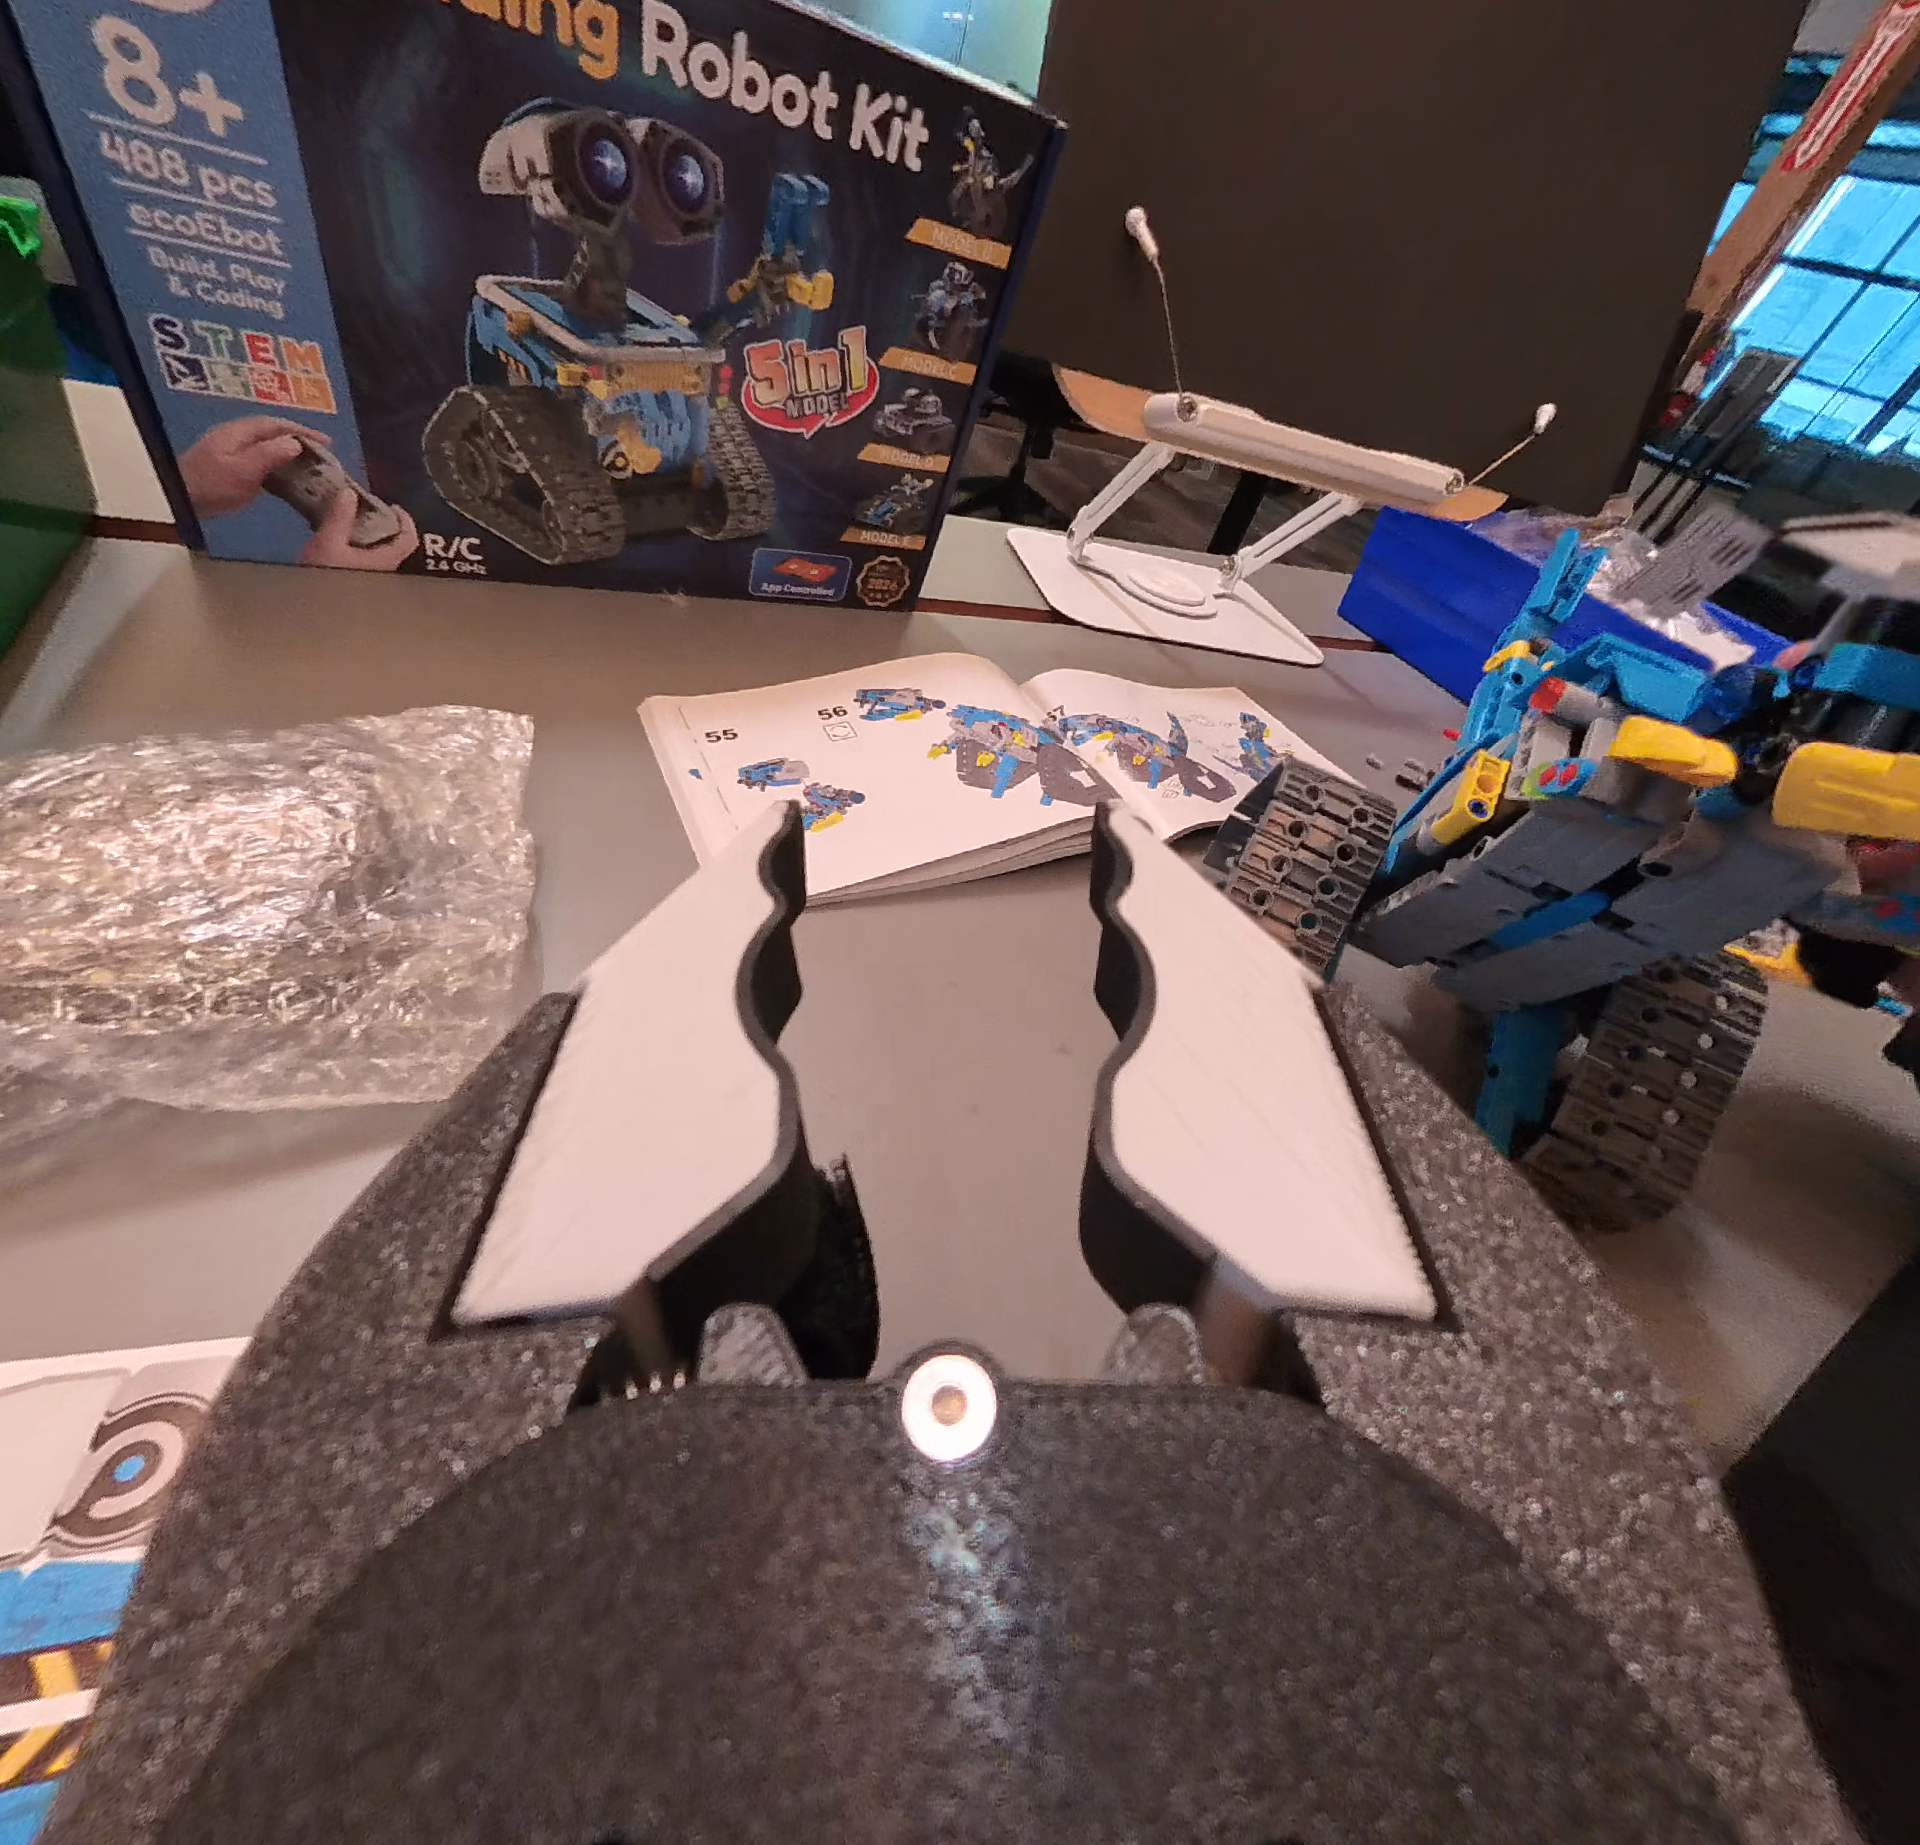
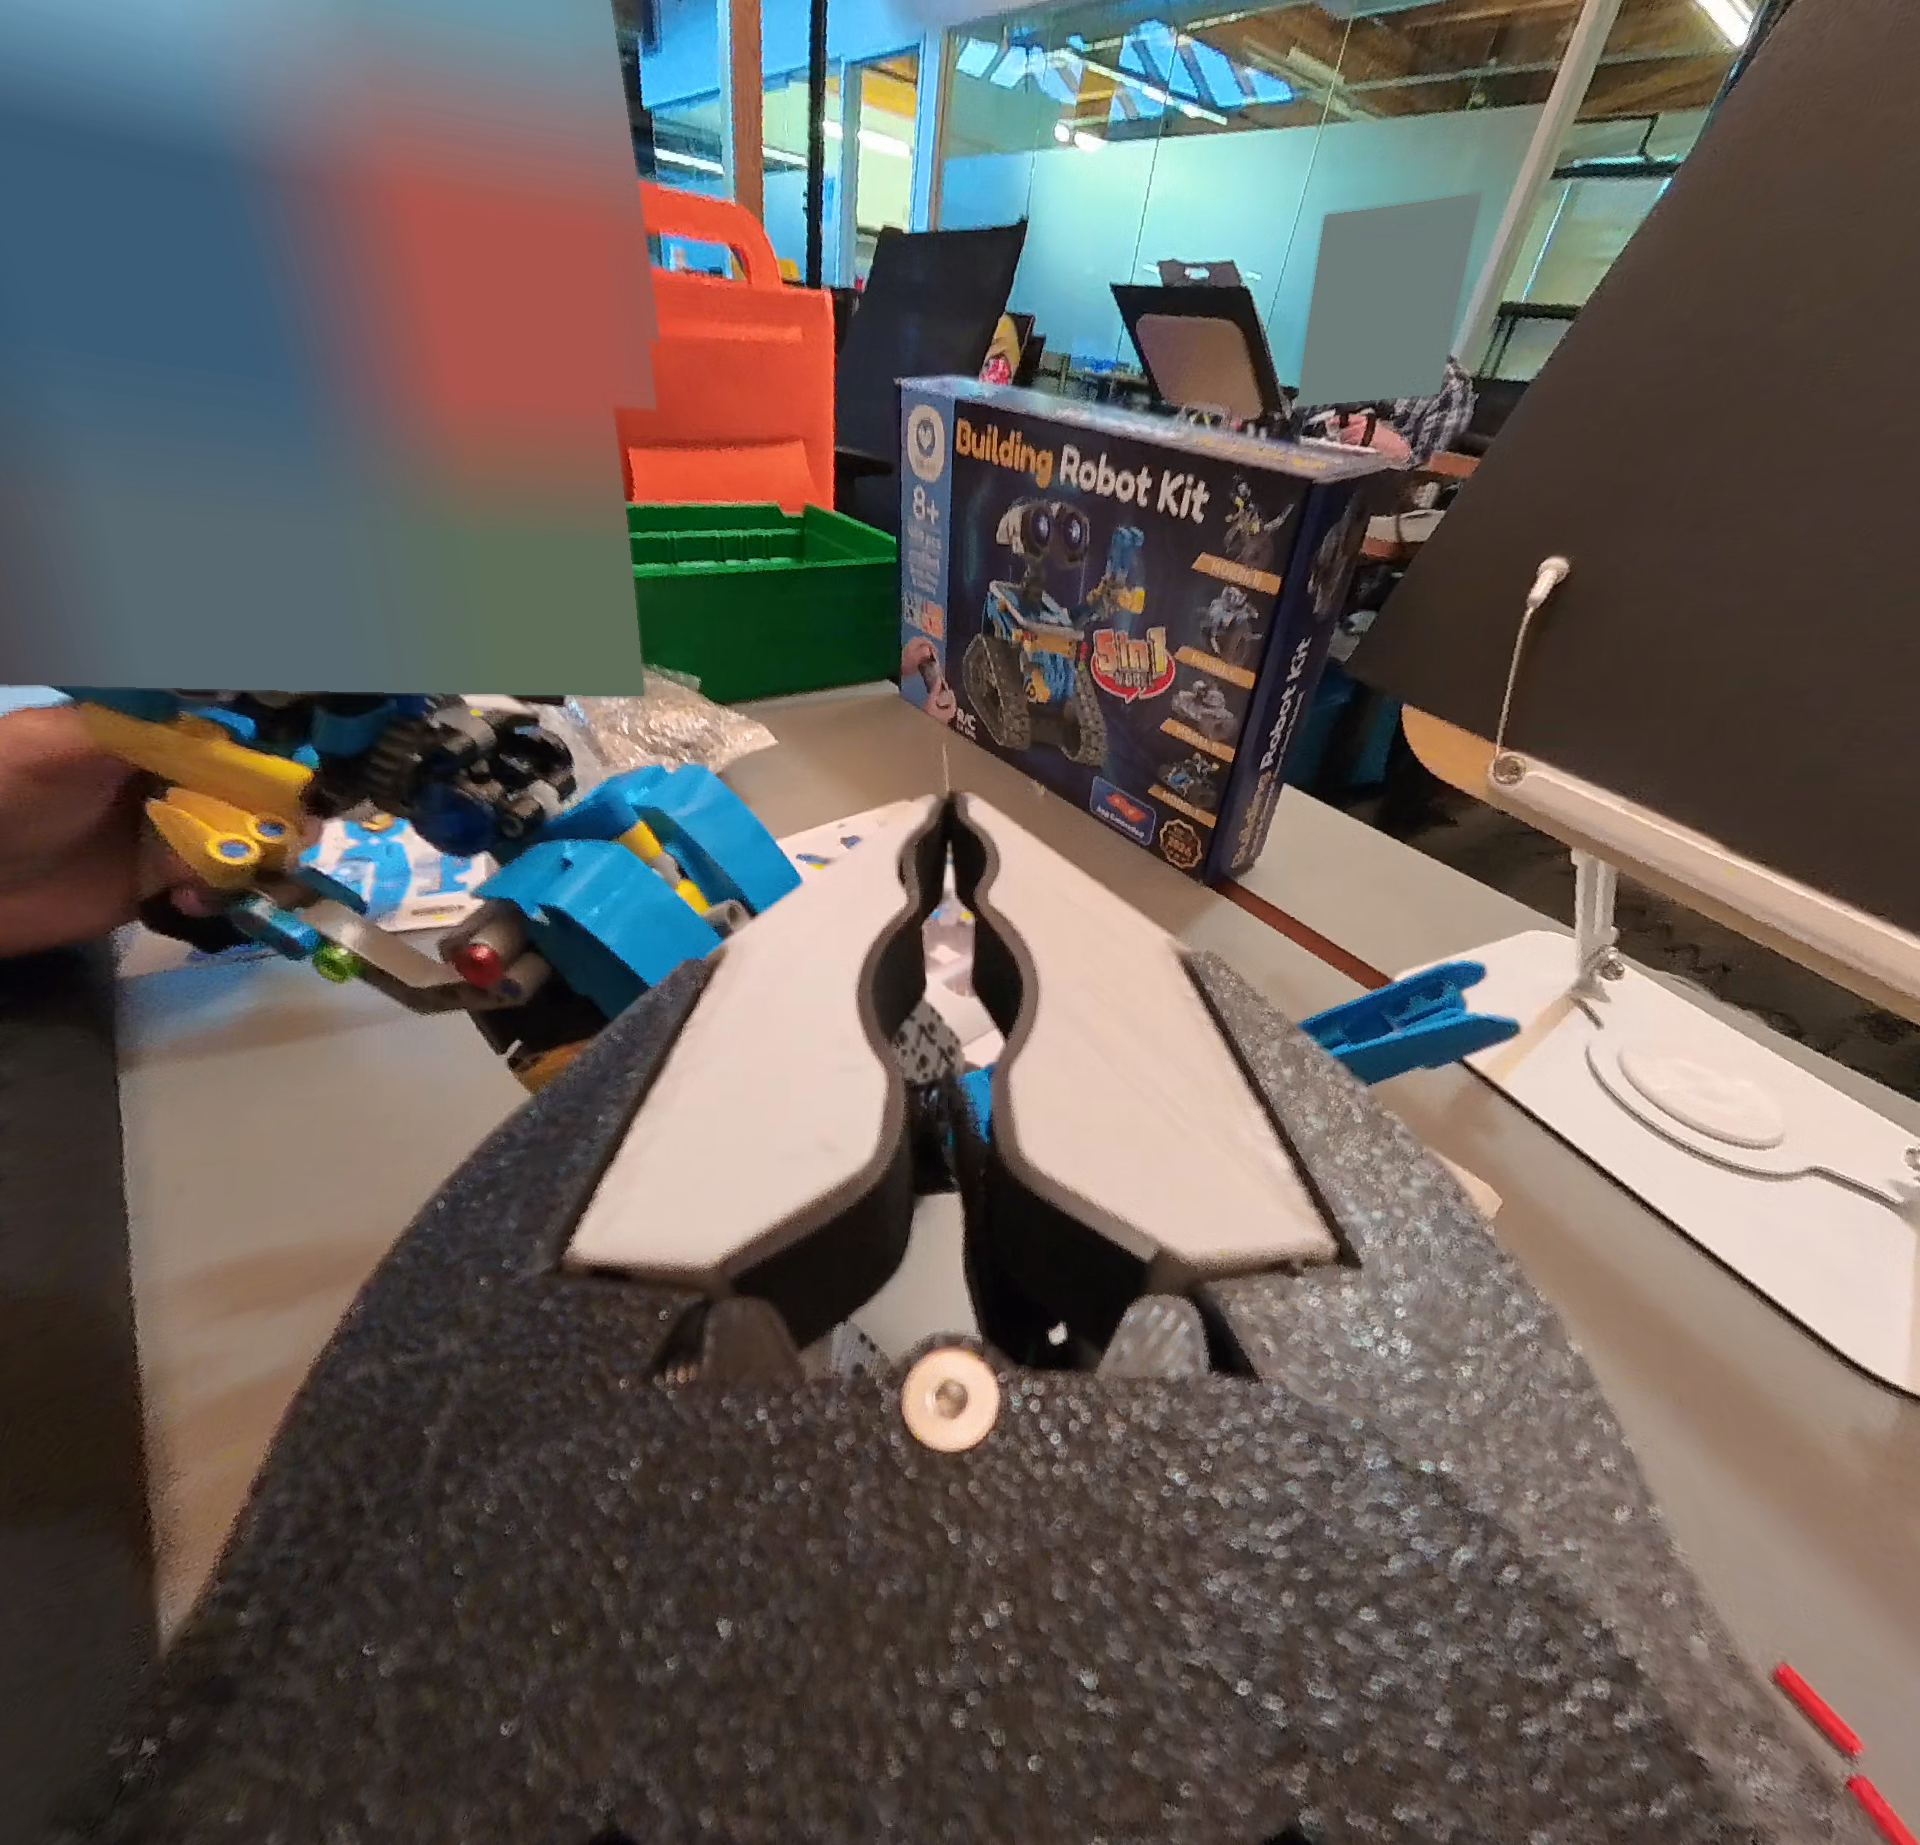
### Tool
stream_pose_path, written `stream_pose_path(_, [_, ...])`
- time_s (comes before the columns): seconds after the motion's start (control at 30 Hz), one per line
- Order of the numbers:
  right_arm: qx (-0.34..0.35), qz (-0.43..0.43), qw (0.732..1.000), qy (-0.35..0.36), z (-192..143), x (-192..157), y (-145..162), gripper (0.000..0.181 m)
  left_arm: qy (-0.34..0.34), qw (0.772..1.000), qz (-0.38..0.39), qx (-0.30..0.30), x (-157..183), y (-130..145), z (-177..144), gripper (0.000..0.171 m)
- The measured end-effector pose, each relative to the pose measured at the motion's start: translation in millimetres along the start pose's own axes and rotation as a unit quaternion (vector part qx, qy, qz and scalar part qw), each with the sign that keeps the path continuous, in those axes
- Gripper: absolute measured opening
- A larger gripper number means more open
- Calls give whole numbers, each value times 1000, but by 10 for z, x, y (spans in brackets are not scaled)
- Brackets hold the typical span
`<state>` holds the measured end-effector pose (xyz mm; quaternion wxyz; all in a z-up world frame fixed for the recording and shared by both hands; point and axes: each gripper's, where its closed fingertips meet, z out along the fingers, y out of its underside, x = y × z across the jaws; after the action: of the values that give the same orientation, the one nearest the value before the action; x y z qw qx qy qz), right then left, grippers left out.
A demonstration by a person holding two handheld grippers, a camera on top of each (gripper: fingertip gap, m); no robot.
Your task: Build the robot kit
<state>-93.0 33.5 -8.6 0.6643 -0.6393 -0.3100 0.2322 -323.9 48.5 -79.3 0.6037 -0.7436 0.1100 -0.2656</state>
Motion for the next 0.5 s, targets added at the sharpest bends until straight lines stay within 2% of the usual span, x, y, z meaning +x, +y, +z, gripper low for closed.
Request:
stream_pose_path(0.2, [26, 36, 999, -10, -64, 27, -115, 0, -6, 999, 41, -14, 59, 46, 35, 53])
stream_pose_path(0.4, [91, 79, 991, -50, -189, -32, -367, 0, -9, 998, 63, -26, 86, 97, 52, 53])
stream_pose_path(0.5, [95, 103, 988, -68, -201, -49, -387, 0, -8, 997, 69, -29, 101, 113, 60, 52])
